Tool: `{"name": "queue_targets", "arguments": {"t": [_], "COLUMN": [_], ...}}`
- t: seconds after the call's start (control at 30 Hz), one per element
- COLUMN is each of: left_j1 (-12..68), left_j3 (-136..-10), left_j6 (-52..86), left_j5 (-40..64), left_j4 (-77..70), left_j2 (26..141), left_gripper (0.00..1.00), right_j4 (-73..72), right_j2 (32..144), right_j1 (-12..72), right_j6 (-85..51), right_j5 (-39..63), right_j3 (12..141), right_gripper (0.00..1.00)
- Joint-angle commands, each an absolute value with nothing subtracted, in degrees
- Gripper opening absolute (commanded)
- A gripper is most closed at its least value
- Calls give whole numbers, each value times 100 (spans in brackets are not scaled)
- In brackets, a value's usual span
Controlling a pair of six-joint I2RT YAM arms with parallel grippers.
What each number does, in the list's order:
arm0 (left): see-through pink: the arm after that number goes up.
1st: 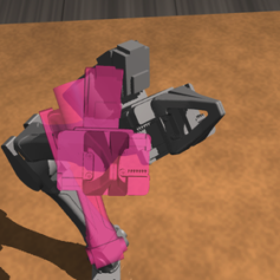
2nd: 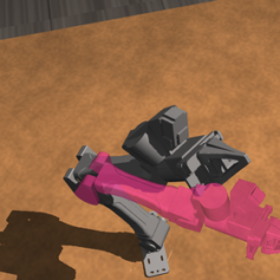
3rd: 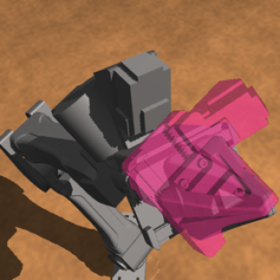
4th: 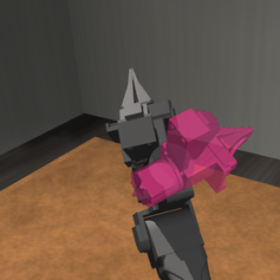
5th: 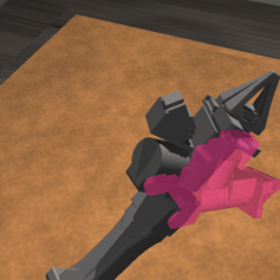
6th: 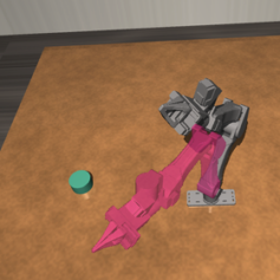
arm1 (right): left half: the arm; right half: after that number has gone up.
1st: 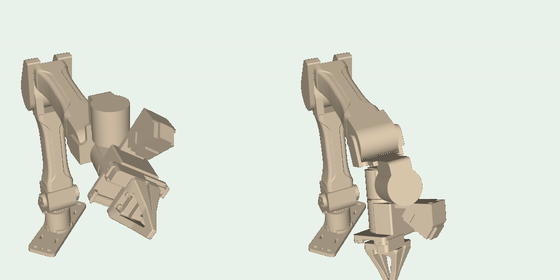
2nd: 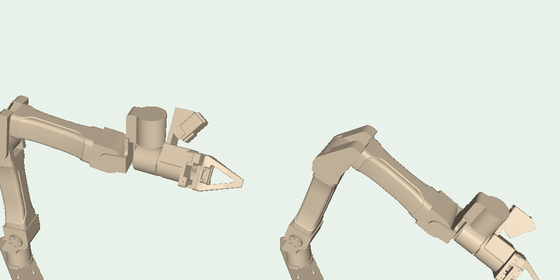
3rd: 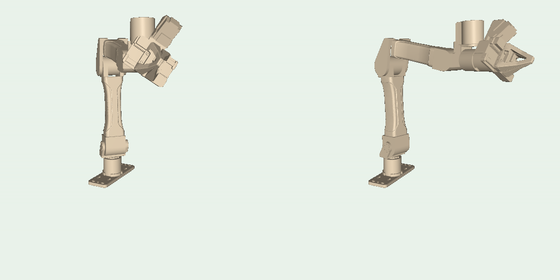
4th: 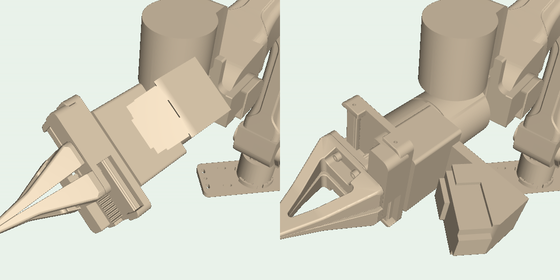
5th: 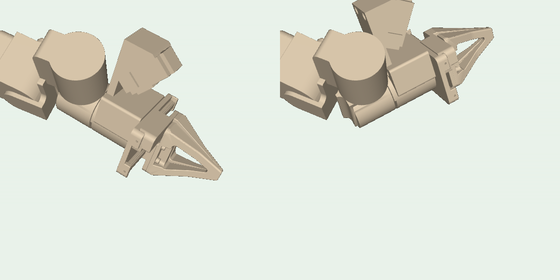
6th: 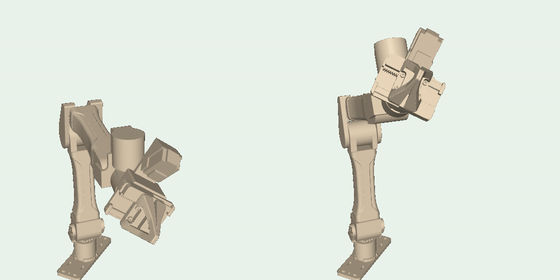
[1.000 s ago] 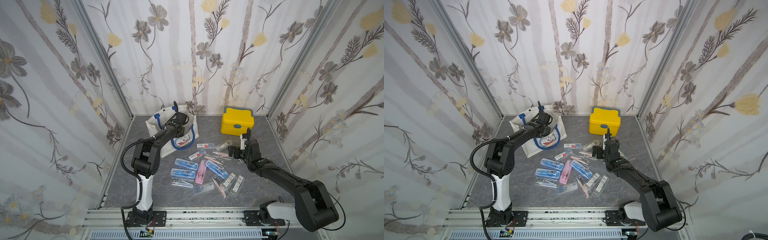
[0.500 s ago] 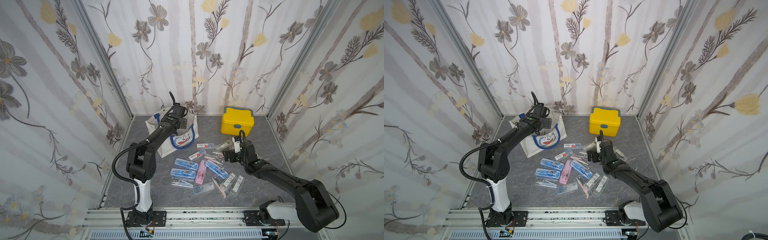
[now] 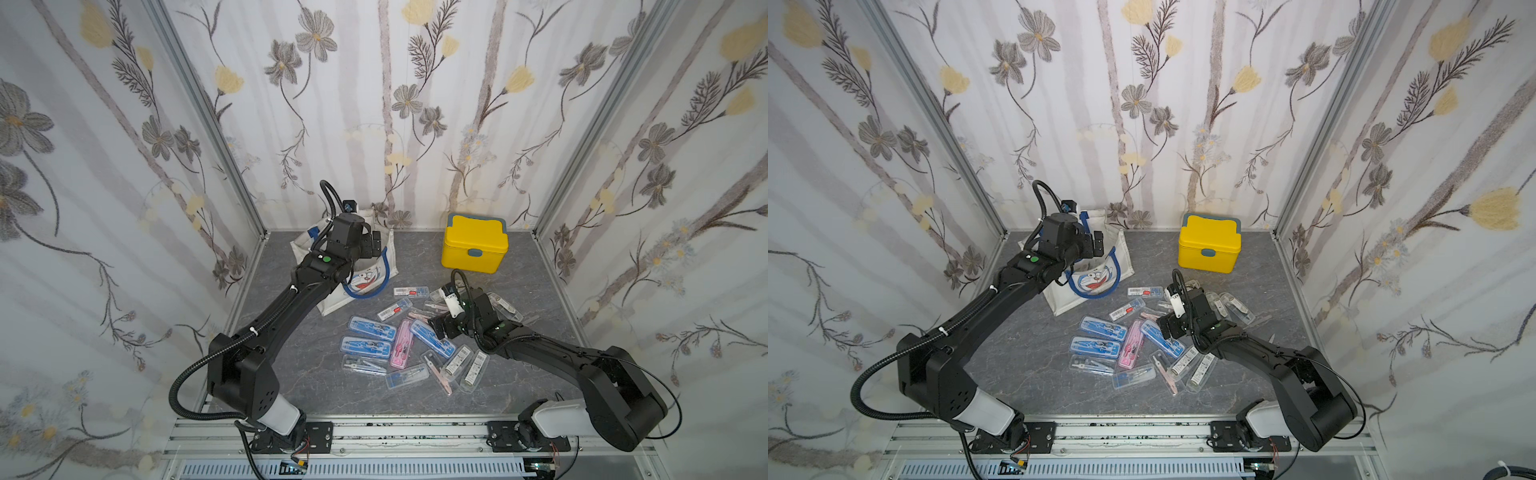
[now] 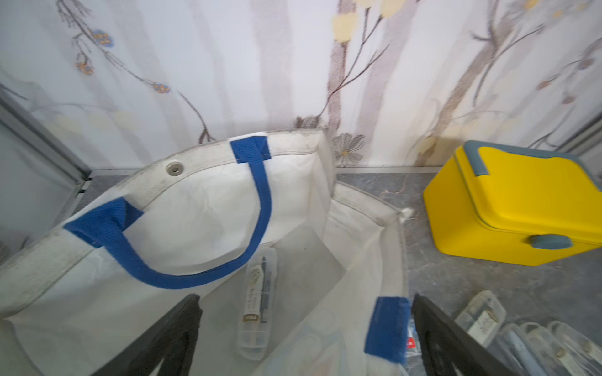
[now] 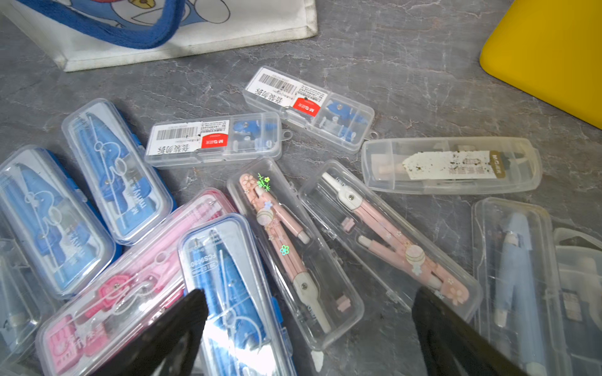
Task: Put the compass set into the canvas bag
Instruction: Pick up the compass set at the center of the board.
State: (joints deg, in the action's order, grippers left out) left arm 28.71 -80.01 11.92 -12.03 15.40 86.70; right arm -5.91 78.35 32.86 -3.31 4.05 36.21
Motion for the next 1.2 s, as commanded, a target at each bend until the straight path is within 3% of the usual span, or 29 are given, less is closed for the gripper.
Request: {"name": "queue_targets", "arguments": {"t": [0.0, 0.23, 0.4, 0.67, 0.87, 1.03, 1.17], "left_j1": [3140, 3763, 3859, 3872, 3876, 3874, 3880], "left_j3": [-7547, -6938, -6805, -6706, -6688, -6701, -6774], "left_j6": [1489, 1891, 2087, 2118, 2101, 2144, 2171], "left_j5": [-711, -728, -756, -736, -739, -783, -843], "left_j4": [795, 476, 423, 356, 347, 372, 465], "left_j2": [8285, 7998, 8077, 8113, 8134, 8158, 8219], "left_gripper": [100, 100, 100, 100, 100, 100, 100], "right_j4": [-298, 152, 231, 457, 501, 606, 615], "right_j2": [7827, 8377, 8999, 9648, 9551, 9356, 9183], "right_j1": [3466, 4271, 4637, 4654, 4657, 4524, 4314], "right_j6": [-24, 522, 580, 584, 567, 523, 504], "right_j5": [289, -325, -888, -1012, -715, -477, -315], "right_j3": [3714, 3891, 4182, 4632, 4586, 4511, 4444], "right_gripper": [97, 94, 86, 78, 76, 66, 64]}}
